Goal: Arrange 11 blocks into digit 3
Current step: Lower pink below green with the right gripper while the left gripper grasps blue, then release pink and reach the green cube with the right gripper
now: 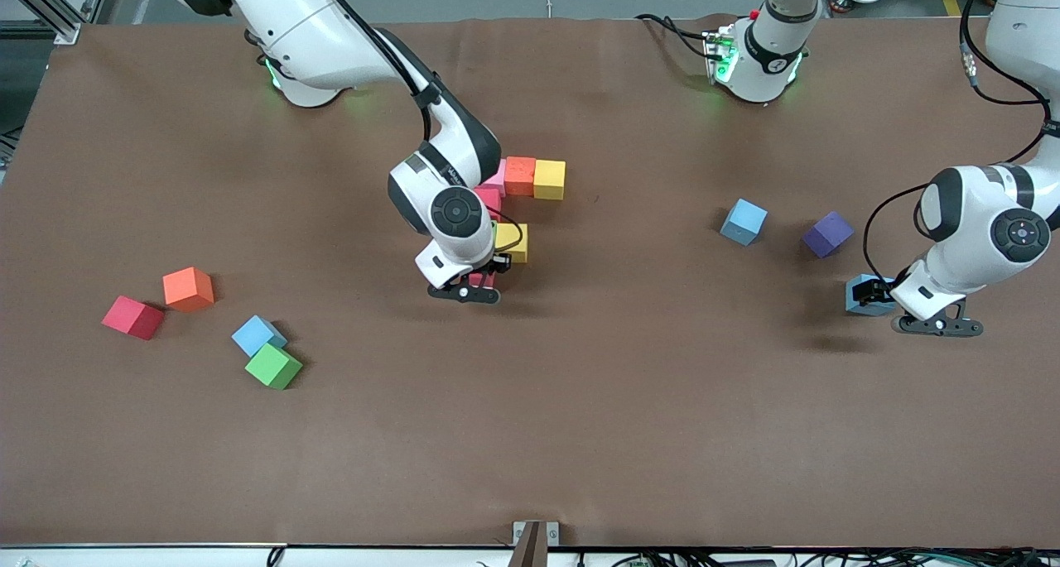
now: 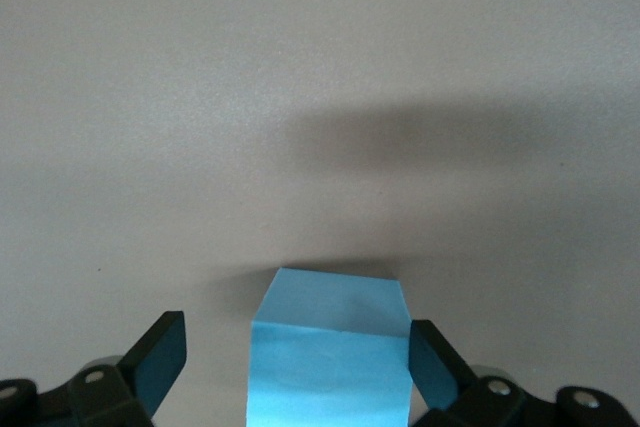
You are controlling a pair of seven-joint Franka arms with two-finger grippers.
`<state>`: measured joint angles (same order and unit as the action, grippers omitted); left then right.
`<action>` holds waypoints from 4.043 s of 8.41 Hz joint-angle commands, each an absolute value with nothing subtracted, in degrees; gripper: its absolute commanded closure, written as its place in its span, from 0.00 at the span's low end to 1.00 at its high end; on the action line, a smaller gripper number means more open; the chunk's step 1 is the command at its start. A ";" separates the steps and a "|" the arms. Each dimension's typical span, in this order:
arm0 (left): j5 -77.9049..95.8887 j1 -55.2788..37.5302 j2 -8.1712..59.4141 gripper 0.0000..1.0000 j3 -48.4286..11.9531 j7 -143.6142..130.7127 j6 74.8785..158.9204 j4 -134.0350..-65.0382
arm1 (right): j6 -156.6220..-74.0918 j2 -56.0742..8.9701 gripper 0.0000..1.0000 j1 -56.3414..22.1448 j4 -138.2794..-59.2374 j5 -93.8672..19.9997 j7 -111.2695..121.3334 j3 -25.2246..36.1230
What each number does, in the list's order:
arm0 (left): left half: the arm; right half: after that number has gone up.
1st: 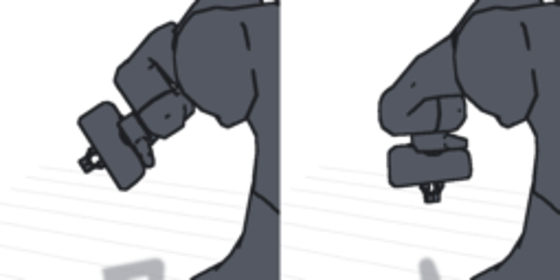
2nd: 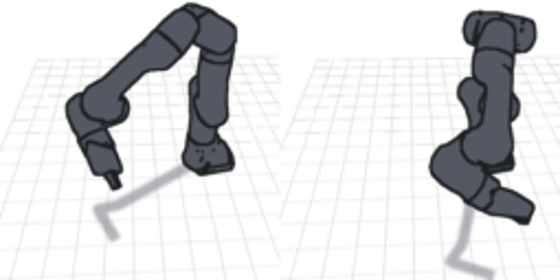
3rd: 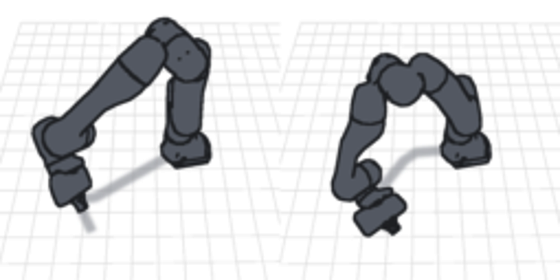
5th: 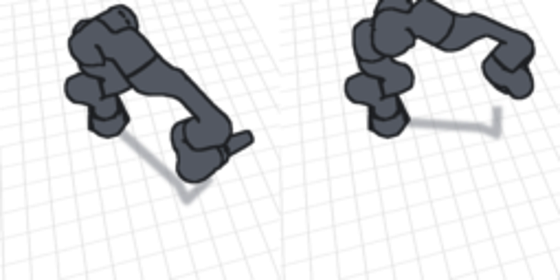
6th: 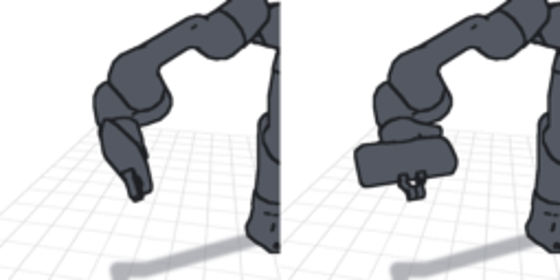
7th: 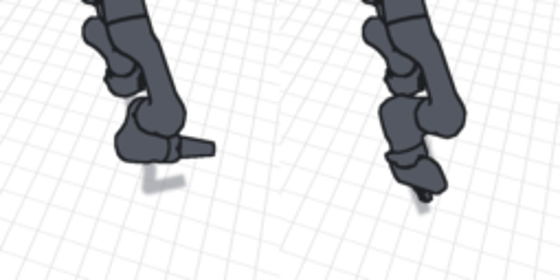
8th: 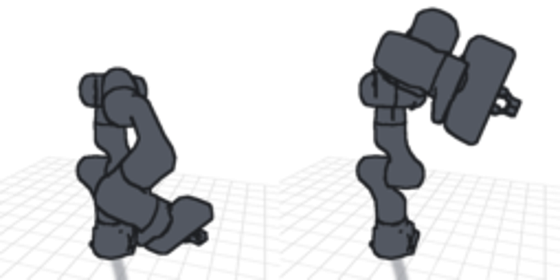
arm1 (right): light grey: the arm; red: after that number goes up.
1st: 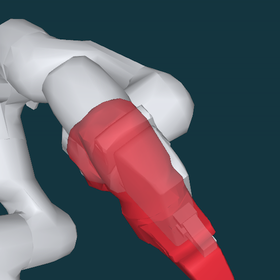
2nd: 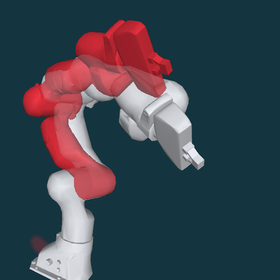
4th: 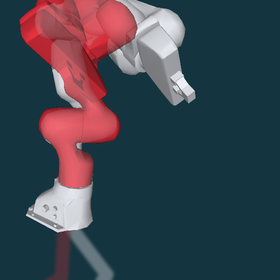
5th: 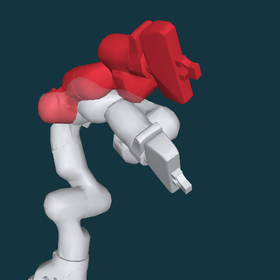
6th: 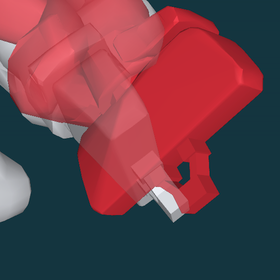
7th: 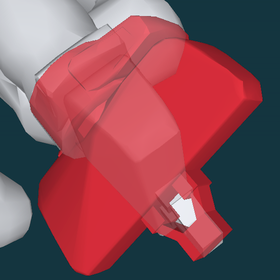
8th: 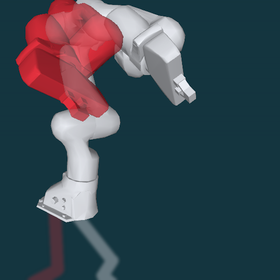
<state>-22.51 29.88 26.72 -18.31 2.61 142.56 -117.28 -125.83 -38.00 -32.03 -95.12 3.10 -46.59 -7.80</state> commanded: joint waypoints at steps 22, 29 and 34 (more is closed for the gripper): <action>-22.50 34.54 25.49 0.44 -20.48 -5.01 149.77 -122.96 | -115.75 -31.11 0.00 -3.81 -86.92 3.17 -32.28 -7.91; -22.41 34.45 24.43 0.76 -31.61 -22.81 137.57 -114.10 | -120.11 -32.07 0.00 6.93 -87.01 3.52 -27.16 -7.56; -22.41 31.13 24.87 0.76 -39.28 -44.08 134.21 -112.24 | -125.33 -37.00 0.00 8.79 -87.72 1.51 -30.74 -7.65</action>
